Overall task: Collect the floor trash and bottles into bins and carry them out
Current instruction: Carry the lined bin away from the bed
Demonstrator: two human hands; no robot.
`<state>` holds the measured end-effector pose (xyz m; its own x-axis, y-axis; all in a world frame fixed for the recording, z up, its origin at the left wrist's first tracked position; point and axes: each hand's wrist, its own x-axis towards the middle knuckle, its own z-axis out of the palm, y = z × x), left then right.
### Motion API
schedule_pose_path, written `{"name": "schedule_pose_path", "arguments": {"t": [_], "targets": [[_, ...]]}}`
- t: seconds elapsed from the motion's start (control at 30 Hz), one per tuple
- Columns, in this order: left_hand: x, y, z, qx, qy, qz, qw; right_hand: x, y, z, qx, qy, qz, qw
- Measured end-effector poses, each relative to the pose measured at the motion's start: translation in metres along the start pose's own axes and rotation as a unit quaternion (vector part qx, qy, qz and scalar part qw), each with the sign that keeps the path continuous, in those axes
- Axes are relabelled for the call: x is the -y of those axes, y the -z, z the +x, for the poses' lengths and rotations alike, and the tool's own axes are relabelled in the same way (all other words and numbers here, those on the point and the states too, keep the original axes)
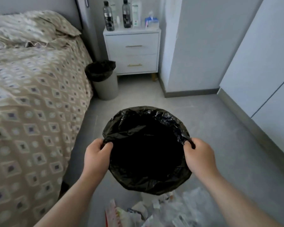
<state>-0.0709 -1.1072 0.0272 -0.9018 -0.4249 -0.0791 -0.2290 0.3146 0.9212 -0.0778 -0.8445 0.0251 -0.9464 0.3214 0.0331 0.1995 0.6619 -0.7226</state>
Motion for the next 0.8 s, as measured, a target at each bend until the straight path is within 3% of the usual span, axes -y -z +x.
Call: {"name": "schedule_pose_path", "arguments": {"t": [0.13, 0.33, 0.47, 0.8], "targets": [[-0.02, -0.037, -0.024, 0.038, -0.047, -0.006, 0.998, -0.035, 0.039, 0.003, -0.039, 0.006, 0.031, 0.999], [-0.053, -0.151, -0.077, 0.145, -0.077, -0.063, 0.984, -0.109, 0.133, 0.013, -0.145, -0.074, 0.087, 0.983], [-0.047, -0.226, -0.113, 0.218, -0.072, -0.065, 0.971, -0.16, 0.178, 0.007, -0.216, -0.103, 0.061, 0.969], [-0.023, -0.333, -0.166, 0.301, -0.067, 0.034, 0.951, -0.287, 0.203, -0.013, -0.247, -0.17, 0.004, 0.954]]}}
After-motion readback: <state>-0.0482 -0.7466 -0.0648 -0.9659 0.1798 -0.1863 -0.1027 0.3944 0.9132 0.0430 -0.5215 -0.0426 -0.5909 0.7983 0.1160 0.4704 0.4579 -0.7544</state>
